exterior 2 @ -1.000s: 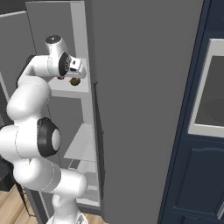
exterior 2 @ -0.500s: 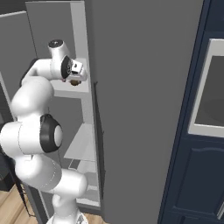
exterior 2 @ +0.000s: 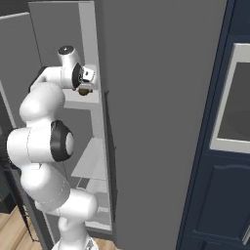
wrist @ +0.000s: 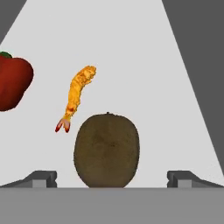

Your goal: Take the kiwi, bell pepper, and shrimp from the freezer and place them in the bowl on the counter.

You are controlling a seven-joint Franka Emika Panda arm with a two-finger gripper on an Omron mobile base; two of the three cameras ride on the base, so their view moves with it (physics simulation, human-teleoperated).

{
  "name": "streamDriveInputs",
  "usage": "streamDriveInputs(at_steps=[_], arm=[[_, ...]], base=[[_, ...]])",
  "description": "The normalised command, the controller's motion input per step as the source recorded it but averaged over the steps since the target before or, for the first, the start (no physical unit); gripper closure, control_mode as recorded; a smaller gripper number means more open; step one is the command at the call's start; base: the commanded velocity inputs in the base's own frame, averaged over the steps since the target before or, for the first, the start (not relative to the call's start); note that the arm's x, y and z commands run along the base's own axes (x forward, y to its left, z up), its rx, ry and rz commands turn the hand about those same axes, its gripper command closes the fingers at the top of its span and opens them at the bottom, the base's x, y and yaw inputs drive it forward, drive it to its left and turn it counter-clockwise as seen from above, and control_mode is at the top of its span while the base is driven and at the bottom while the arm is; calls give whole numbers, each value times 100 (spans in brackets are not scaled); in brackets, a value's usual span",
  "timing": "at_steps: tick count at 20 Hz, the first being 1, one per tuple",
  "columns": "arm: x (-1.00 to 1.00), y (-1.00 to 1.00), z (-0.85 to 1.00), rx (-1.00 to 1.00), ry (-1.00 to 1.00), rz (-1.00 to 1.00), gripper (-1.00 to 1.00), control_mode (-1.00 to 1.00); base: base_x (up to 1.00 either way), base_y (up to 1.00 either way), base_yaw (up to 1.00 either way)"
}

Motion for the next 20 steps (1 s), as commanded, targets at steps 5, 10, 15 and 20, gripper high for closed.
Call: streamDriveInputs(at_steps=[5,10,15,20], arm=[[28,4,-9,0,1,0,-100,-100],[13,1,-27,0,3,0,100,-100],[0,0,-2,0,2,0,100,-100],[-83,-12,44,0,-11,-8,100,-100]], base=[[0,0,0],[0,0,0],[0,0,0],[0,0,0]])
